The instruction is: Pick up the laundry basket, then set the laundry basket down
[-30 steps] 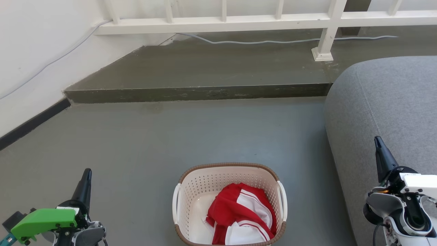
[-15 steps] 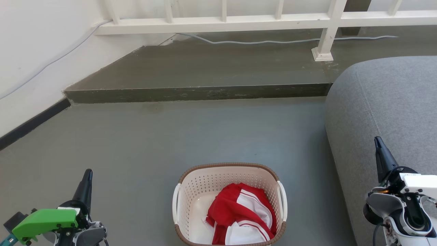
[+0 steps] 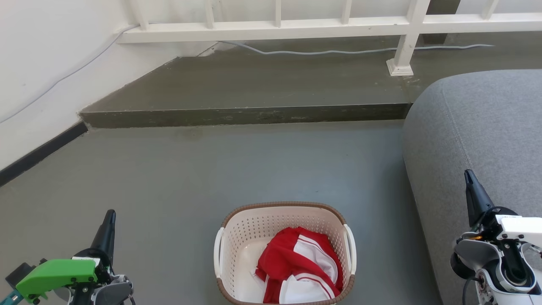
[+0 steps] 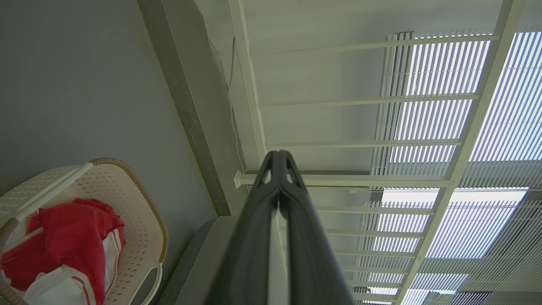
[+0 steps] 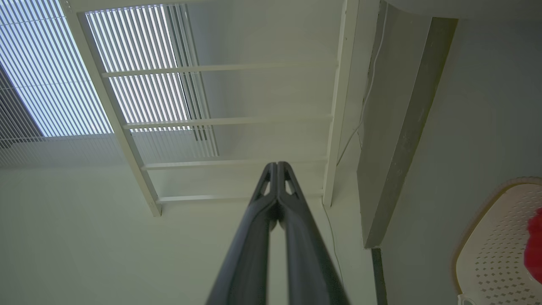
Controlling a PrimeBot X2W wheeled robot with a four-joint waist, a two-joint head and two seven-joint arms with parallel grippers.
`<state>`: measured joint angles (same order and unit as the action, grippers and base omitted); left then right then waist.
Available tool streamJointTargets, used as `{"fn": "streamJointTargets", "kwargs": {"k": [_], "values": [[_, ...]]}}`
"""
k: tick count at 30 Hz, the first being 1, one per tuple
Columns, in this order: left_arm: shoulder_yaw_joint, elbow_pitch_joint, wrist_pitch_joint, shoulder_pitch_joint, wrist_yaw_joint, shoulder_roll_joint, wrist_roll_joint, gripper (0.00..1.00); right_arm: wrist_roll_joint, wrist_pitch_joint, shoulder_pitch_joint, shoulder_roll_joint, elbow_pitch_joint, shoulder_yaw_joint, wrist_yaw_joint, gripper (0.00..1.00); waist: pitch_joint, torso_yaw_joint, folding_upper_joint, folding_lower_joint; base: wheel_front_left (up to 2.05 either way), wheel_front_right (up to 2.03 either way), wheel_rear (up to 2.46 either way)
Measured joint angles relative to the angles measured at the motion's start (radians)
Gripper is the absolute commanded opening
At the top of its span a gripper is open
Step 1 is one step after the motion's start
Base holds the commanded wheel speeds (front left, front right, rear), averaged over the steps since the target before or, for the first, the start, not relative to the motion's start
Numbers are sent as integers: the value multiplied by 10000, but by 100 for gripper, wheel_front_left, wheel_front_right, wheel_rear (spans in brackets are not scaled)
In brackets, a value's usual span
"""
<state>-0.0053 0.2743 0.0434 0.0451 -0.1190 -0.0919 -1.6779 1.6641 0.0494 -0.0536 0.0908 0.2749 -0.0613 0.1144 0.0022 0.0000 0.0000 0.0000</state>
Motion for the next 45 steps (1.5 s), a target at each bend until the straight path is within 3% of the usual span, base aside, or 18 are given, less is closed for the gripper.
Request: {"fn": "streamJointTargets", "kwargs": {"k": [45], "values": [[29, 27, 13, 10, -13, 29, 0, 0, -4, 15, -4, -33, 38, -29, 2, 0, -1, 0, 0, 0, 0, 0, 0]]}}
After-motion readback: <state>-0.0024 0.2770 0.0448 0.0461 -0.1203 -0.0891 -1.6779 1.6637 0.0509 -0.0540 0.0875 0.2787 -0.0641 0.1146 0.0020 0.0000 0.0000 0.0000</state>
